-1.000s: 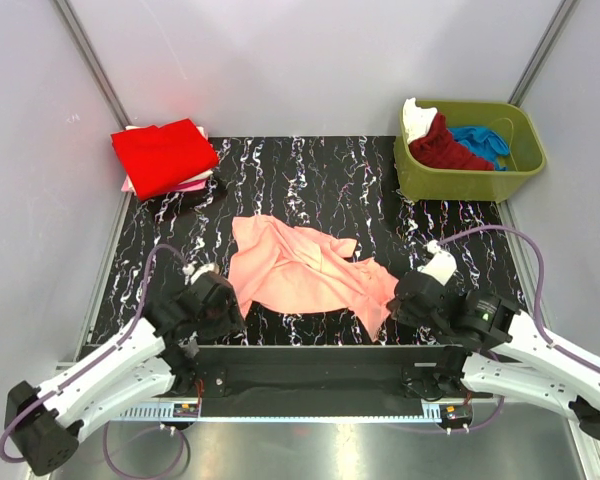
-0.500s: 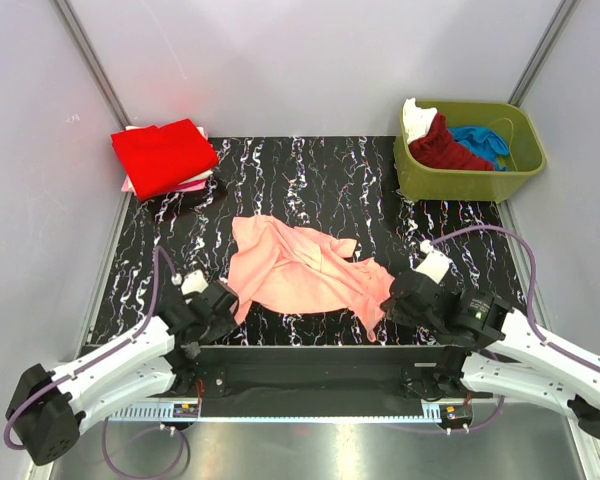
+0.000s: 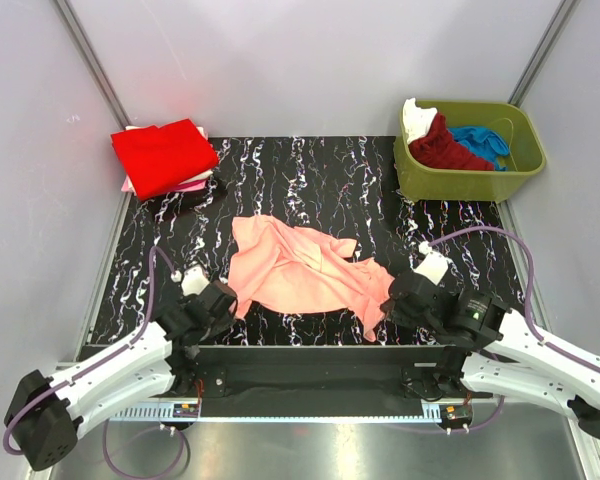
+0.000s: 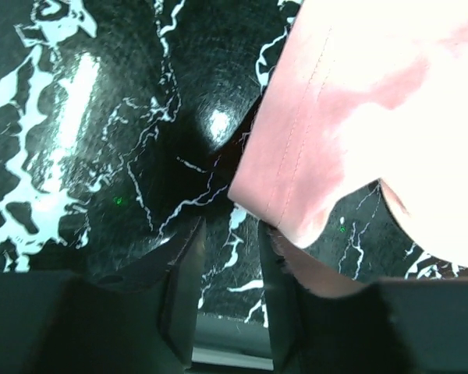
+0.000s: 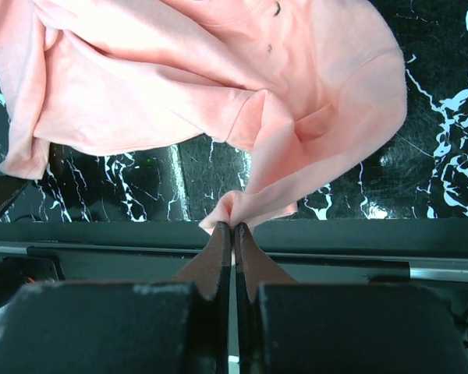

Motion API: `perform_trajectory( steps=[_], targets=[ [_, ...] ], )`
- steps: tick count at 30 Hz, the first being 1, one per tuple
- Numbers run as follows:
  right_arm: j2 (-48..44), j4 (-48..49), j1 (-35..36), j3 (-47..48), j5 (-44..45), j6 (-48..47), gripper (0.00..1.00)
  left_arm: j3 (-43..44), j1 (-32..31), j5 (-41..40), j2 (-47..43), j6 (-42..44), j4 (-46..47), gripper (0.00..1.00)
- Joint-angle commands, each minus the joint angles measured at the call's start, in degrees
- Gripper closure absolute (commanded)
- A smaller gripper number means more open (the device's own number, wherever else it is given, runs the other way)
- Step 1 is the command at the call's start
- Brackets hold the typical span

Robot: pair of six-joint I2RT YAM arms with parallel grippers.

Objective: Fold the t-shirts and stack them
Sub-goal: Flatten the tshirt out

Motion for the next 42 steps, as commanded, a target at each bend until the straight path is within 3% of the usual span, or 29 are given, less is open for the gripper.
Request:
perform_trajectory(
  steps=[1, 3, 6, 8, 11, 14, 26, 32, 34, 36, 42],
  targets=[
    [0.39, 1.62, 0.06, -0.54, -0.26, -0.29, 1.00, -0.70, -0.28, -2.68, 1.33, 1.73, 5.94, 0.65],
    [0.57, 1.62, 0.15, -0.45, -0.26, -0.20, 1.00, -0.61, -0.28, -2.95, 1.42, 2.16, 6.46, 0.72],
    [0.39, 1.27, 0.06, -0.28, -0.17, -0.29, 1.00, 0.27, -0.28, -1.99, -0.24, 2.69, 5.34, 0.74],
    [0.31, 1.01, 0.15, -0.19, -0.08, -0.29, 1.00, 0.53, -0.72, 0.03, -1.73, 2.43, 4.28, 0.68],
    [0.30, 1.18, 0.06, -0.62, 0.10, -0.20, 1.00, 1.58, -2.65, -0.04, -6.73, 0.59, 0.24, 0.48],
    [0.74, 1.97, 0.15, -0.98, -0.34, -0.20, 1.00, 2.82, -4.84, -1.01, -9.11, -1.69, -5.04, 0.41],
    [2.24, 2.15, 0.06, -0.27, -0.61, -0.64, 1.00, 1.41, -6.08, -3.38, -5.18, -1.79, -2.50, 0.40],
    [2.59, 2.24, 0.15, -0.71, -0.69, -0.46, 1.00, 0.54, -6.08, -4.18, -1.49, -0.82, 1.01, 0.40],
    [2.94, 2.15, 0.06, -0.80, -0.61, -0.46, 1.00, -0.34, -6.08, -4.09, -1.04, -0.91, 2.69, 0.44],
    [3.03, 2.15, 0.15, -0.98, -0.61, -0.37, 1.00, -0.87, -6.08, -4.35, -1.04, -0.82, 3.66, 0.56],
    [3.38, 2.24, 0.15, -1.42, -0.43, -0.29, 1.00, -1.66, -6.08, -5.32, -1.57, -0.73, 4.45, 0.64]
  ],
)
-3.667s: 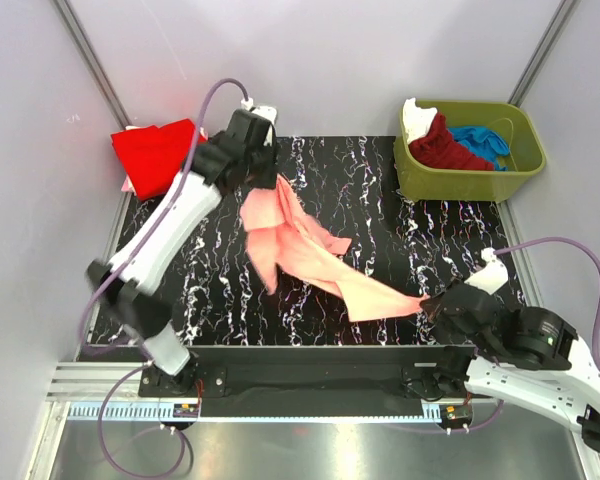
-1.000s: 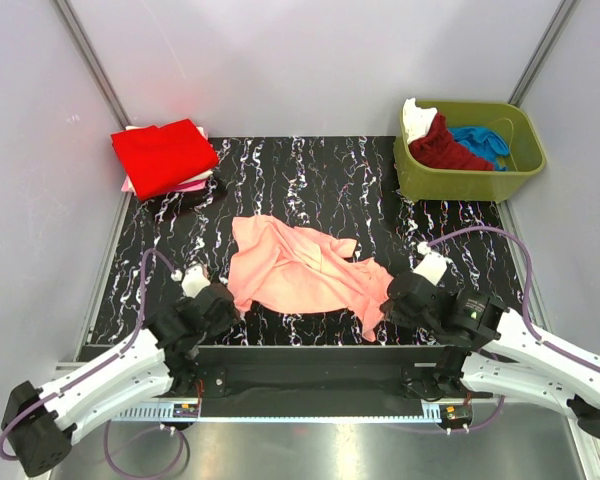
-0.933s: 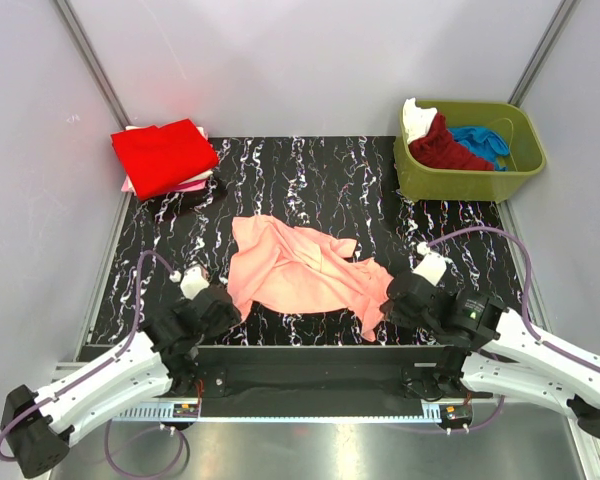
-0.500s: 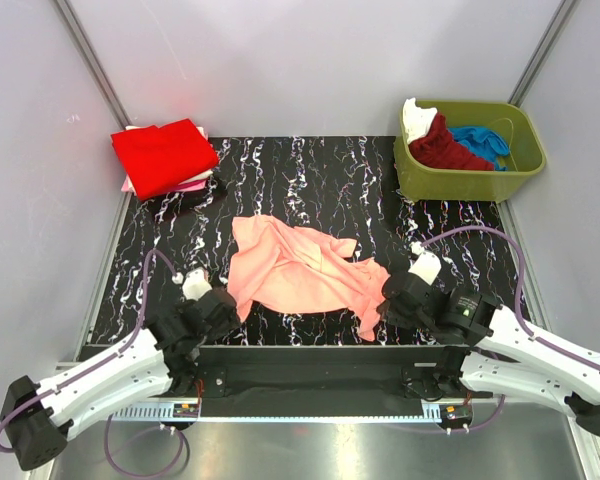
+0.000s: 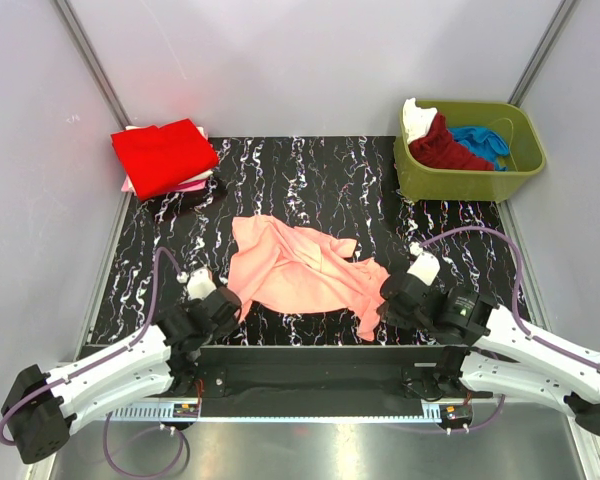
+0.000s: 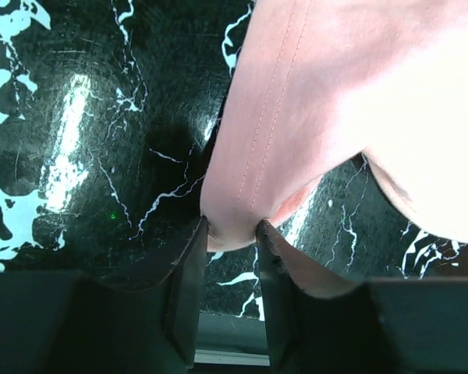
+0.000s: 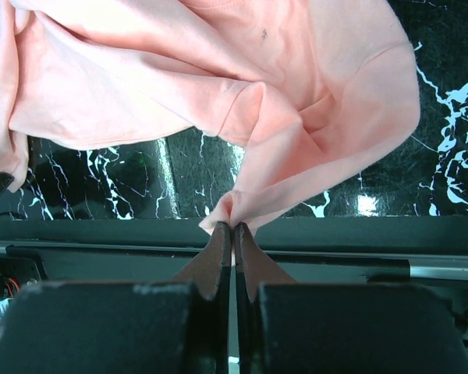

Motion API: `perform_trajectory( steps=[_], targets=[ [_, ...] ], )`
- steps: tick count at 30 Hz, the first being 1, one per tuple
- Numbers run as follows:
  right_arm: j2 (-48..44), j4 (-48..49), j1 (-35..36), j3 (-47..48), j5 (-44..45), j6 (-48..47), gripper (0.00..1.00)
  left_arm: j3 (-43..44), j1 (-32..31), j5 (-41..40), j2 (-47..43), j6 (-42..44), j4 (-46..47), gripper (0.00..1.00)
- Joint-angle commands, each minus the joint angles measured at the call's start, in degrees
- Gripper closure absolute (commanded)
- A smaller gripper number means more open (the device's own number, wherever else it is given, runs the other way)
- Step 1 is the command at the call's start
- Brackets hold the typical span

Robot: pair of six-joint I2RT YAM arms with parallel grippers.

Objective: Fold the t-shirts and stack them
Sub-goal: Flatten the tshirt out

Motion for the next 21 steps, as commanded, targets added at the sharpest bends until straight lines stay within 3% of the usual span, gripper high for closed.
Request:
perform_trajectory(
  steps=[1, 6, 7, 8, 11, 17, 21],
  targets=[
    [0.32, 0.79, 0.15, -0.24, 0.86, 0.02, 1.00, -0.42, -0.25, -3.20, -0.26, 0.16, 3.11, 0.67],
    [0.59, 0.88, 0.06, -0.33, 0.86, 0.02, 1.00, -0.33, -0.25, -3.29, 0.01, 0.34, 3.29, 0.77],
    [0.59, 0.80, 0.15, -0.15, 0.94, 0.02, 1.00, -0.41, -0.25, -3.11, -0.43, 0.43, 3.20, 0.80],
    [0.50, 0.71, 0.06, 0.02, 1.03, 0.11, 1.00, -0.33, -0.25, -3.11, -0.60, 0.43, 2.86, 0.90],
    [-0.11, -1.13, 0.06, 1.69, 2.43, 0.02, 1.00, 2.56, -0.25, -3.46, -2.01, 0.34, -1.69, 1.00],
    [-3.89, -8.77, 0.15, 13.01, 10.95, -2.26, 1.00, 17.31, -0.25, -5.92, -8.07, 3.67, -10.75, 1.00],
    [-4.60, -15.81, 0.15, 29.76, 19.30, -6.38, 1.00, 35.99, -0.25, -9.35, -6.51, 12.44, -14.29, 1.00]
  ],
)
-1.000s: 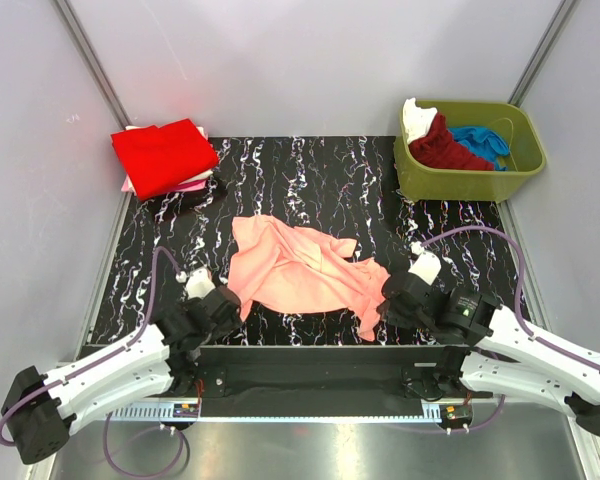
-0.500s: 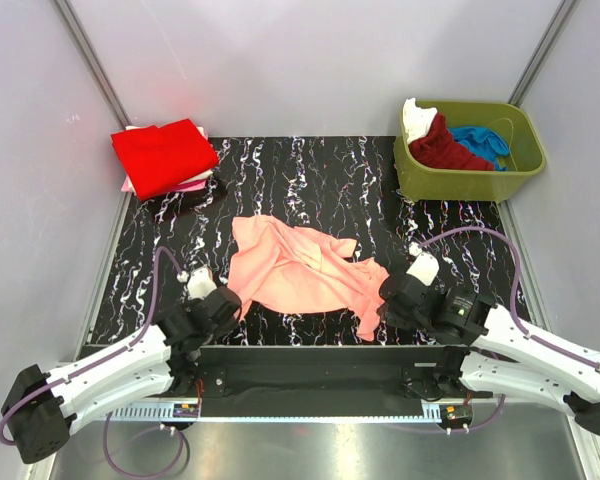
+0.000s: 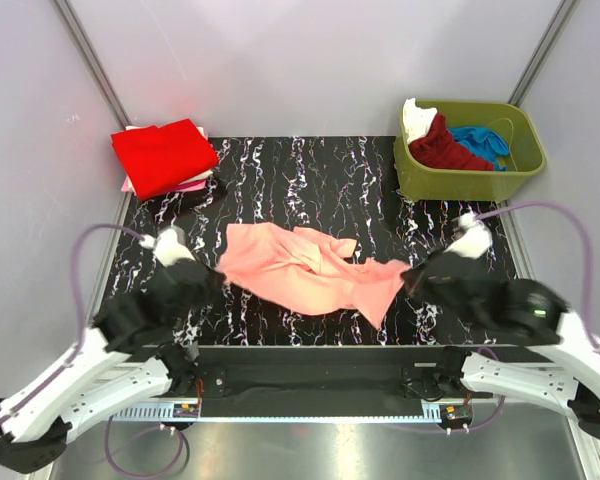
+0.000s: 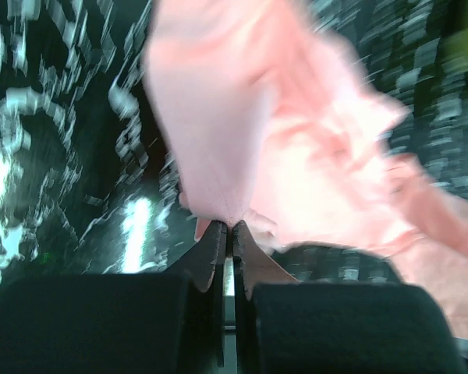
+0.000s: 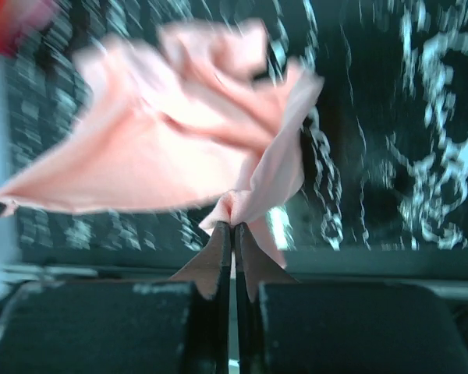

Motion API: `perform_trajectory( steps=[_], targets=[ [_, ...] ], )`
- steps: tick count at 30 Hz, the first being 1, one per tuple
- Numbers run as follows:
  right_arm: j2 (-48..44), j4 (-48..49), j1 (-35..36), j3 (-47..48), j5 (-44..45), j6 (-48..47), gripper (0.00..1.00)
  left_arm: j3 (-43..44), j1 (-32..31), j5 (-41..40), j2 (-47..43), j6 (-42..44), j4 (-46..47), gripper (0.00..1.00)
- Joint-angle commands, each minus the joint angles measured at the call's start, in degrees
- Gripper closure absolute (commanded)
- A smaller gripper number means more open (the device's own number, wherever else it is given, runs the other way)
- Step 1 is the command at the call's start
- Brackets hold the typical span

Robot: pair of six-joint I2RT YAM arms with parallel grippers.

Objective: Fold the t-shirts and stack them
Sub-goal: Flatten the tshirt out

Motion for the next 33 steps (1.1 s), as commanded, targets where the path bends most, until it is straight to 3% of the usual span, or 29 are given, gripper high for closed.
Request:
perform_trajectory(
  steps=[1, 7, 12, 15, 21, 25, 28, 30, 31, 32, 33],
  targets=[
    [-1.56, -6.78, 0.15, 15.27, 14.10, -6.23, 1.00, 15.93, -0.25, -6.44, 1.26, 13.12, -2.42, 1.00],
    [-2.08, -6.98, 0.06, 37.69, 25.88, -21.94, 1.00, 48.63, -0.25, -9.87, 11.53, 33.70, -6.98, 1.00],
    [-5.69, 5.14, 0.24, 46.58, 28.11, -35.68, 1.00, 67.61, -0.25, -10.93, 15.68, 42.70, -8.22, 1.00],
    [-6.57, 10.34, 0.15, 49.74, 24.25, -43.51, 1.00, 71.68, -0.25, -8.39, 15.69, 47.09, -6.64, 1.00],
    [0.88, 13.94, 0.24, 54.14, 20.55, -51.33, 1.00, 73.19, -0.25, -4.51, 16.64, 51.93, -3.74, 1.00],
    [13.01, 21.13, 2.94, 56.52, 29.48, -64.32, 1.00, 74.50, -0.25, -8.64, 21.47, 53.69, -3.39, 1.00],
    [20.11, 35.62, 4.81, 54.42, 33.81, -77.21, 1.00, 75.29, -0.25, -11.44, 27.45, 54.31, -3.56, 1.00],
    [23.73, 43.28, 3.68, 52.67, 33.47, -81.30, 1.00, 76.52, 4.65, -9.02, 33.05, 53.35, -4.96, 1.00],
    [28.28, 43.91, 0.88, 52.74, 30.68, -81.49, 1.00, 76.61, 8.59, 0.40, 34.48, 50.56, -6.01, 1.00],
    [31.28, 34.35, -6.80, 54.40, 27.17, -77.31, 1.00, 73.48, 16.46, 5.02, 35.45, 49.31, -4.98, 1.00],
    [34.96, 27.47, -13.32, 61.11, 21.48, -65.70, 1.00, 71.36, 19.93, 9.24, 36.68, 48.34, -3.49, 1.00]
  ],
)
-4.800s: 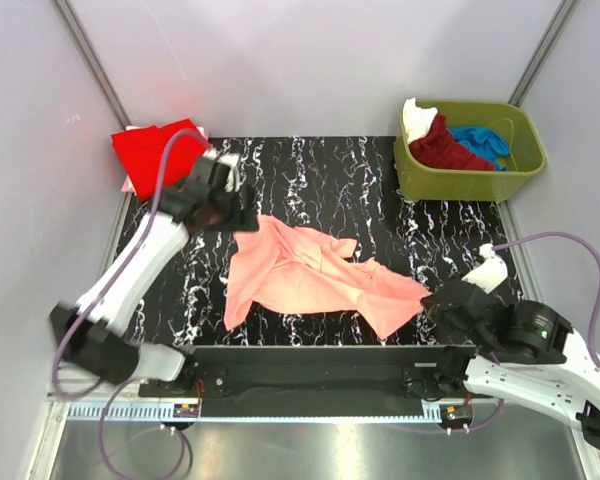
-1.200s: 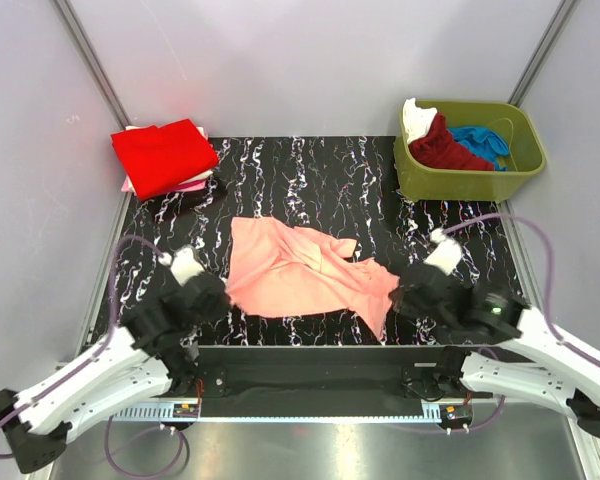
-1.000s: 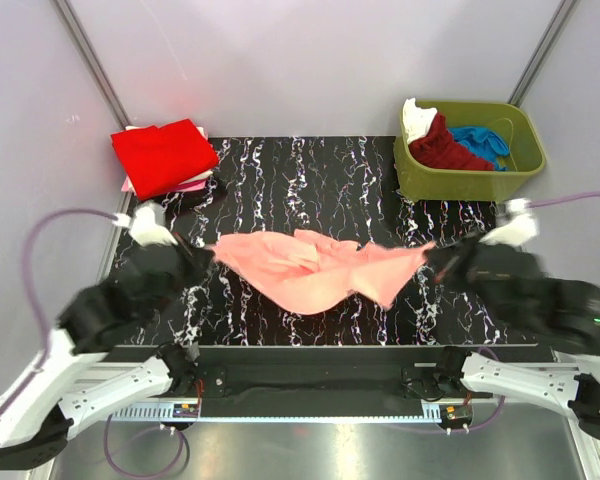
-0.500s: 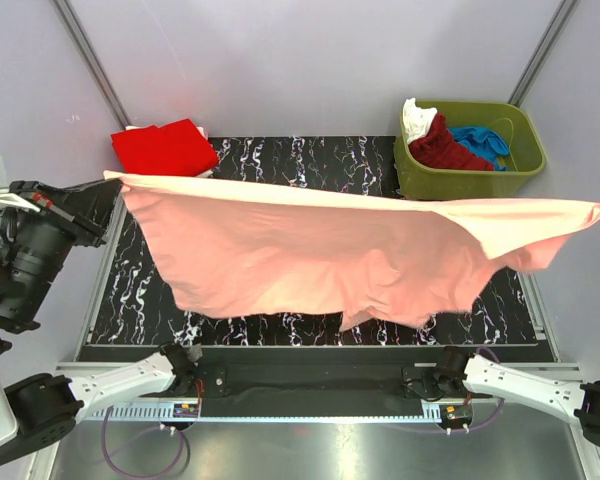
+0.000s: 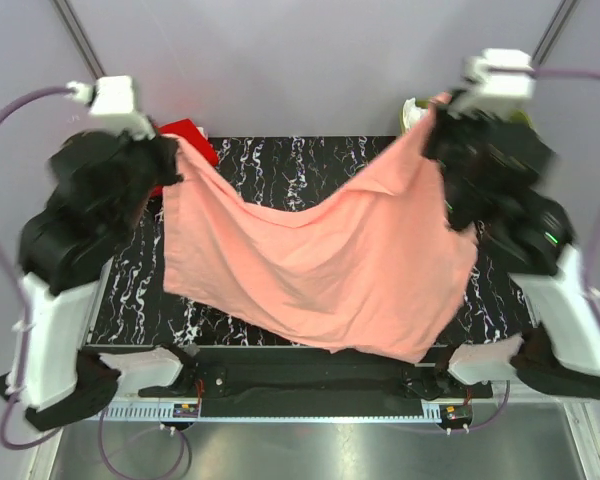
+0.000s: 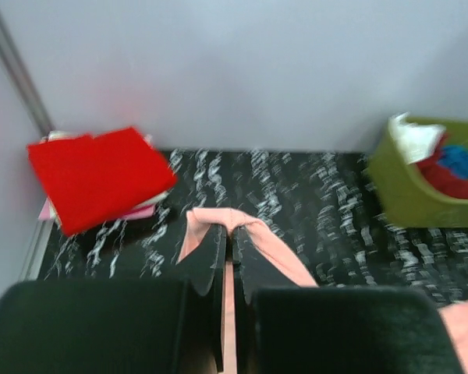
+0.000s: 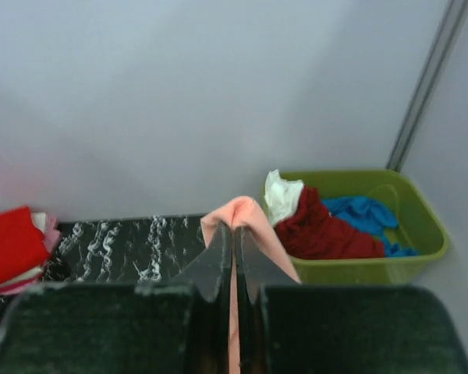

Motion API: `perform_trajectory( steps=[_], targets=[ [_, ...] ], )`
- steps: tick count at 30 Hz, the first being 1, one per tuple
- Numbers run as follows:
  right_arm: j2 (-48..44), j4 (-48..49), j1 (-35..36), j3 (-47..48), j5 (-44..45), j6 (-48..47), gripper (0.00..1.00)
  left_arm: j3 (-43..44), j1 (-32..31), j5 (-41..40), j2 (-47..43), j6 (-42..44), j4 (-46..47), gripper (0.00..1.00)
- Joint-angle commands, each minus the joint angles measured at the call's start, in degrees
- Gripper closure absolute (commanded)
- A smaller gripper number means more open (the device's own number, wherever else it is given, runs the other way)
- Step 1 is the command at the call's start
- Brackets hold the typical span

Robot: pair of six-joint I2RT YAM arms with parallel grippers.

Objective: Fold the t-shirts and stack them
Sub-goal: Flatten the tshirt out

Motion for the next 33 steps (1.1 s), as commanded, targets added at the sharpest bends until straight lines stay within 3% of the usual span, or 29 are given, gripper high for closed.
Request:
perform_trajectory(
  steps=[1, 3, 4, 5, 6, 7, 8, 9, 10, 11, 12, 13, 14, 15, 19, 23, 29, 33],
  targets=[
    [16.47, -10.37, -16.29, 9.84, -17.90, 8.71, 1.00, -5.54, 12.94, 18.00, 6.24, -3.22, 3.73, 1.00],
    [26.96, -18.93, -28.04, 20.00, -28.26, 13.04, 1.00, -8.81, 20.33, 20.25, 12.62, -3.76, 4.80, 1.00],
    [41.29, -22.60, -30.73, 27.47, -36.66, 15.67, 1.00, -8.73, 23.22, 24.78, 16.15, -3.93, 4.72, 1.00],
    [49.69, -28.82, -33.10, 37.12, -39.70, 16.57, 0.94, -6.72, 28.39, 26.74, 20.27, -4.11, 4.11, 1.00],
    [57.18, -27.05, -37.13, 41.13, -44.08, 20.75, 0.29, -4.53, 30.44, 28.33, 29.53, -4.46, 2.88, 0.99],
    [60.21, -25.91, -38.74, 41.52, -52.13, 22.62, 0.01, -0.94, 32.46, 30.95, 34.59, -6.03, -2.44, 0.92],
    [63.28, -30.24, -39.62, 44.39, -53.17, 24.55, 0.00, 7.88, 35.96, 34.29, 39.25, -6.83, -6.23, 0.73],
    [65.84, -32.20, -39.98, 49.90, -54.05, 26.14, 0.00, 10.84, 36.52, 35.71, 44.60, -7.36, -8.79, 0.67],
    [67.26, -33.00, -39.46, 49.70, -55.89, 25.98, 0.00, 11.83, 36.44, 34.68, 44.92, -7.28, -9.69, 0.59],
    [66.23, -30.92, -38.93, 47.61, -56.34, 25.63, 0.00, 8.01, 36.09, 34.06, 43.62, -7.28, -8.04, 0.51],
    [61.60, -28.64, -38.23, 39.32, -56.35, 24.41, 0.00, 4.32, 36.00, 33.62, 38.38, -6.93, -2.46, 0.22],
    [58.51, -25.92, -36.83, 34.28, -56.26, 23.61, 0.00, 0.54, 36.00, 33.79, 35.63, -6.75, -0.05, 0.12],
    [55.52, -20.50, -36.21, 29.70, -56.08, 23.00, 0.00, -4.80, 36.08, 33.36, 33.17, -6.75, 1.28, 0.09],
    [50.36, -18.44, -35.77, 22.43, -56.17, 22.47, 0.00, -6.60, 36.08, 32.39, 29.66, -6.66, 1.81, 0.07],
    [43.37, -15.96, -35.24, 14.81, -58.45, 24.30, 0.00, -16.79, 36.00, 31.77, 22.18, -7.80, 2.34, 0.07],
    [37.49, -17.28, -35.06, 4.65, -57.14, 26.85, 0.00, -36.78, 36.00, 33.09, 10.24, -9.12, 8.75, 0.07],
    [25.45, -13.86, -35.15, -19.77, -50.38, 29.93, 0.00, -54.94, 36.00, 37.39, 4.06, -10.70, 14.64, 0.12],
    [20.87, -6.92, -35.50, -30.89, -54.38, 30.55, 0.00, -61.54, 35.21, 38.89, 0.28, -9.92, 16.23, 0.14]
  ],
)
